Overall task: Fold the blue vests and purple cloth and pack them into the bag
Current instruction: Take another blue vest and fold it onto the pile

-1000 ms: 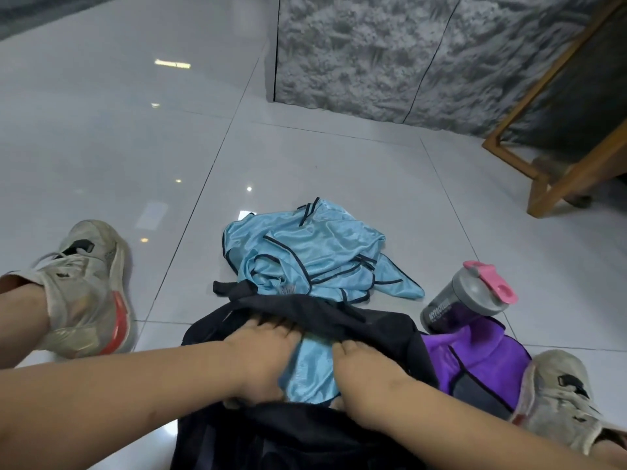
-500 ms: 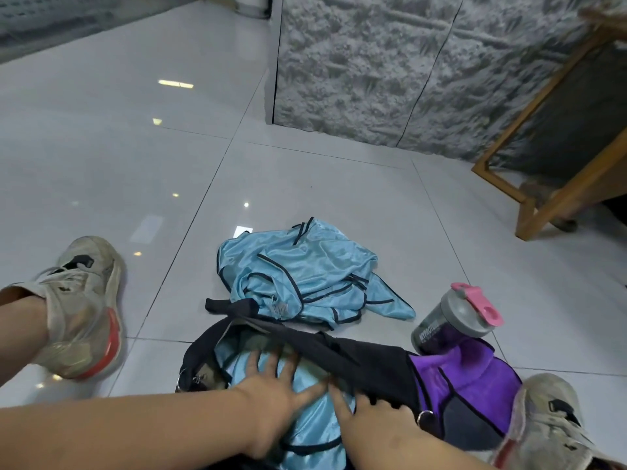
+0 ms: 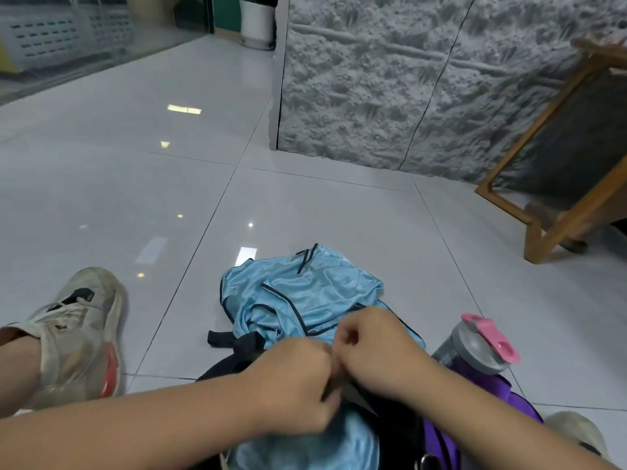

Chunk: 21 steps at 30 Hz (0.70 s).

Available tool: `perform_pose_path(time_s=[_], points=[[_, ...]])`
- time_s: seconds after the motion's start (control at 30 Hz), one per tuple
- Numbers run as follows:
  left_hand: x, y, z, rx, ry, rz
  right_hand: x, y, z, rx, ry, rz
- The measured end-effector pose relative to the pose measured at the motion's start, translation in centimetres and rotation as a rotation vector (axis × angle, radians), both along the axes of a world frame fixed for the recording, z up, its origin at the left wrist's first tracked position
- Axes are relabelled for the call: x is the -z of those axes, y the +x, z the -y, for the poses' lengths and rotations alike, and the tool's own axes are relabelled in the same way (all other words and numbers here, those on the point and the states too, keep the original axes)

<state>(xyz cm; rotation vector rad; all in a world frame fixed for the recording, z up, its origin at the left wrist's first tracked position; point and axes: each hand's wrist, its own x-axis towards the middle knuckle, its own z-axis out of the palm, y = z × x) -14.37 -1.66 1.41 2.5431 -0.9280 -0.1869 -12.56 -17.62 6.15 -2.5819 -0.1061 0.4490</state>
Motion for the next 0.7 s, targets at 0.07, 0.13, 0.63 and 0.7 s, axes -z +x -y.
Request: perform_pose_path(time_s=[0.07,0.13,0.63,0.7], points=[[-0.3,2.1,0.3,-0.151,-0.136,-0.050,1.8,2.8,0.8,0.153,0.142,-0.015],[1.0,4.9,0.5,-0.318,-0.196,-0.128,4.0,5.0,1.5,0.238,0.187,-0.101],[8.4,13.4,-5.1,-0.924,-0.684,-0.685,13.0,10.7,-5.4,0.149,0.165,-0.257],[8.4,13.3,-5.5,-0.996,-0.649,-0.643,11.7,10.9,-4.9,0.254,0.279,-0.220]])
